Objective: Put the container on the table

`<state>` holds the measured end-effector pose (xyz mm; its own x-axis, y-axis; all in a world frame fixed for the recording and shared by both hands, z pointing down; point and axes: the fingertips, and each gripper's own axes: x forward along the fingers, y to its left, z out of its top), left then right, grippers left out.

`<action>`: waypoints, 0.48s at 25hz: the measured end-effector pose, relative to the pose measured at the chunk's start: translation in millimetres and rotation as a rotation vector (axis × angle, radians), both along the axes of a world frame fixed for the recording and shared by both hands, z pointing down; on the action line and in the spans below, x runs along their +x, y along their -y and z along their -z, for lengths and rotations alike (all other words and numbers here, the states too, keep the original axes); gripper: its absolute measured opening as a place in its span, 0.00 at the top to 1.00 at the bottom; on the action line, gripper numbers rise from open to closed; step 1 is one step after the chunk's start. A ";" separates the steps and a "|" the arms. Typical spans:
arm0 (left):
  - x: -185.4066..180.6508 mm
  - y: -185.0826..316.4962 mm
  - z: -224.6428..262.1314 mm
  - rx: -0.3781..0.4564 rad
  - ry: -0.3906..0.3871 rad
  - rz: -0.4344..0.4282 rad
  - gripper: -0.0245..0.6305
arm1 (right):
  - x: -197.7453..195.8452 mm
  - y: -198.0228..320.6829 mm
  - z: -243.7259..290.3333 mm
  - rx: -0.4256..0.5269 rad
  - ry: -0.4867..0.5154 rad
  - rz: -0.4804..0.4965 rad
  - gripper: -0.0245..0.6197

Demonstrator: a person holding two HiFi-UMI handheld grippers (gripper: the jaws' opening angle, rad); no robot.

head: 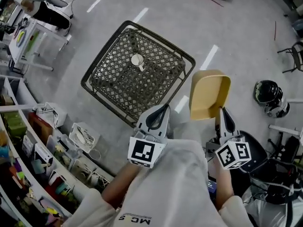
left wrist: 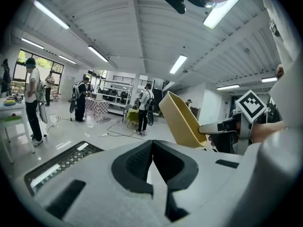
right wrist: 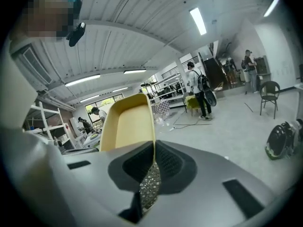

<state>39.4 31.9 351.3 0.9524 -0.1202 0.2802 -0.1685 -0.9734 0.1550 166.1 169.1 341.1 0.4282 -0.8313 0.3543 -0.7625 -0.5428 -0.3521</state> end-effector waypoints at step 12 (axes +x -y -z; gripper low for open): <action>15.0 79.4 -5.3 -0.002 0.049 0.372 0.93 | 47.2 129.0 -28.4 -0.049 0.068 0.380 0.92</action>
<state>54.4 -47.4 356.6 0.8293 -0.4546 0.3249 -0.5176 -0.8441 0.1400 213.3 40.1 369.5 0.0670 -0.9077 0.4142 -0.8884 -0.2432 -0.3894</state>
